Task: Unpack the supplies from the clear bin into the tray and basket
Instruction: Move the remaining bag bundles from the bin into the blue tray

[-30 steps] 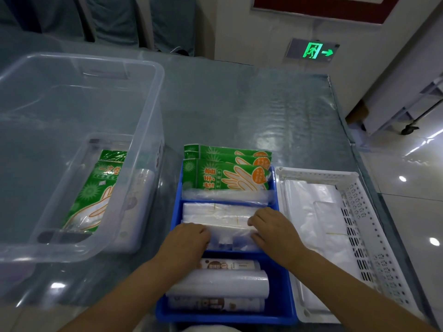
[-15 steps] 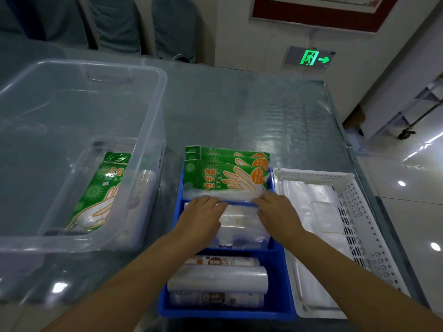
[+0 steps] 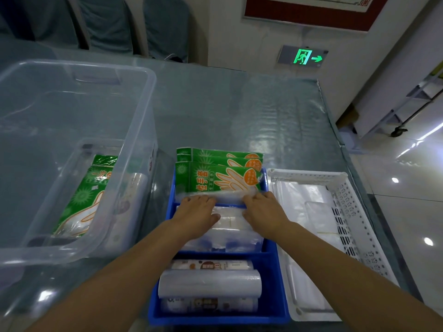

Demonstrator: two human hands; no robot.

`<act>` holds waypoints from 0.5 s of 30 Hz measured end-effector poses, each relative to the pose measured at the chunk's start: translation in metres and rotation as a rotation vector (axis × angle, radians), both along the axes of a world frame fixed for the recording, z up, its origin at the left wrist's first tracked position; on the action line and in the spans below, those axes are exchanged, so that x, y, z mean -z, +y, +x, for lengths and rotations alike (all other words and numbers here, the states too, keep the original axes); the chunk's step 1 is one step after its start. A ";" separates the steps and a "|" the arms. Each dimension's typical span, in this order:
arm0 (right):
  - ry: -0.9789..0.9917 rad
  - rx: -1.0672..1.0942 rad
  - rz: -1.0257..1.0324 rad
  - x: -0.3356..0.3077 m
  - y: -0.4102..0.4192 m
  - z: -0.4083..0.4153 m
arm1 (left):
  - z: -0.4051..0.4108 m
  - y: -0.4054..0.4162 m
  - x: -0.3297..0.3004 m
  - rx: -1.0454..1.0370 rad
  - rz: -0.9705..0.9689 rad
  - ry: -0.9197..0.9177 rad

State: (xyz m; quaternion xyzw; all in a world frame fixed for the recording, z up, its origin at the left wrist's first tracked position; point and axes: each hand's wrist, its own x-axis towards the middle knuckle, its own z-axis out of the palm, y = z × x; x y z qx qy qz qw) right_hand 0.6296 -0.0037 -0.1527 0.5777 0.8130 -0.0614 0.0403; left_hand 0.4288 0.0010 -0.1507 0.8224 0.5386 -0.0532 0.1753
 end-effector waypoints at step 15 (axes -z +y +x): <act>0.065 -0.073 0.089 0.006 -0.001 0.012 | -0.006 -0.002 0.004 -0.086 0.218 -0.013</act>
